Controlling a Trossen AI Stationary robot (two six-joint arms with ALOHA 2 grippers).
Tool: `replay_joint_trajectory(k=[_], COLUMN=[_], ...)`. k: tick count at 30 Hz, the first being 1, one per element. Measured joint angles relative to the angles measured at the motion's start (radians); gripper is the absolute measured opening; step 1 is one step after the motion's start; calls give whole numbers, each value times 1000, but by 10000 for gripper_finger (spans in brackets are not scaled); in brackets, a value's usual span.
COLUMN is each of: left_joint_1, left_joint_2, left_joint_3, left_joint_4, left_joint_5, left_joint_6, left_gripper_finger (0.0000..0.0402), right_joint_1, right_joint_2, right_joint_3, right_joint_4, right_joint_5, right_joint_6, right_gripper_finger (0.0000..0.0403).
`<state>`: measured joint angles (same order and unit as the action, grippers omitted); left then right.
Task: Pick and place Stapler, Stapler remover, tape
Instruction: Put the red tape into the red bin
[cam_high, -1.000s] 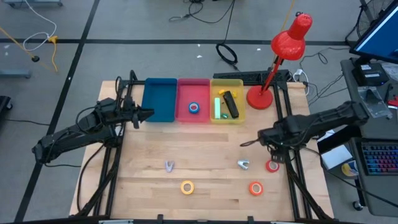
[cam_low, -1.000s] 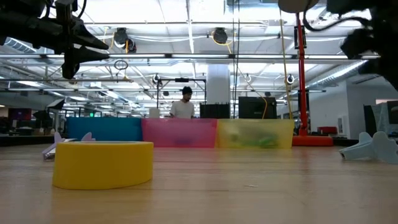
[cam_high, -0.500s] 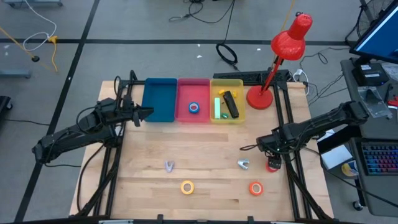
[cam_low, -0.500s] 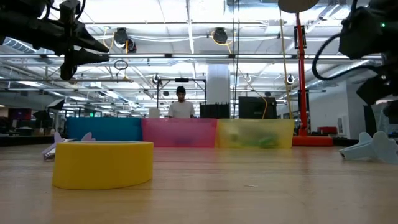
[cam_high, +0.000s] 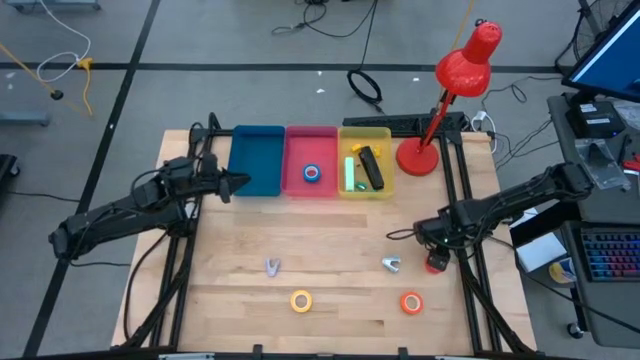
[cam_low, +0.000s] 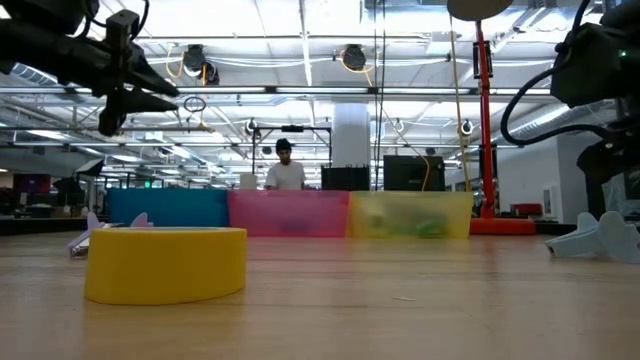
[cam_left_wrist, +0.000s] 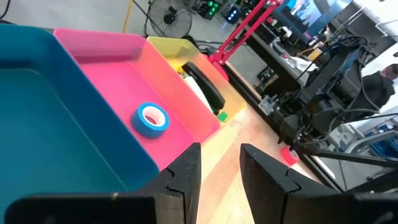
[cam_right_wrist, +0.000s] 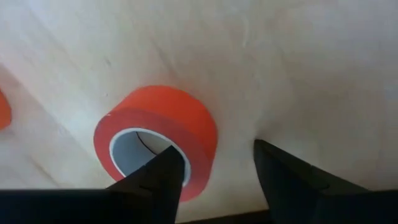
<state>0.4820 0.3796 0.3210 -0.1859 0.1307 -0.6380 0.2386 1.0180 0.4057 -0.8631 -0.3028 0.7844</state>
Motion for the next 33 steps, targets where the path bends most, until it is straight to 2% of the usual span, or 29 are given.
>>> replay_joint_trajectory(k=[8, 9, 19, 24, 33], left_joint_1=[0, 0, -12, -54, -168], left_joint_2=[32, 35, 86, 147, 314], left_joint_3=[0, 0, 0, 0, 0], left_joint_4=[3, 3, 98, 239, 539], left_joint_5=[0, 0, 12, 28, 28], left_joint_6=[5, 4, -78, -74, -74], left_gripper_finger=[111, 111, 111, 111, 111], right_joint_1=[-1, -1, -54, -136, -356], right_joint_2=[1, 1, 5, 2, 38], right_joint_3=[-8, -1, 204, 295, 307], right_joint_4=[22, 29, 166, 276, 760], right_joint_5=[15, 13, 18, 93, 101], right_joint_6=[76, 75, -3, -104, -205], right_gripper_finger=[36, 29, 29, 29, 29])
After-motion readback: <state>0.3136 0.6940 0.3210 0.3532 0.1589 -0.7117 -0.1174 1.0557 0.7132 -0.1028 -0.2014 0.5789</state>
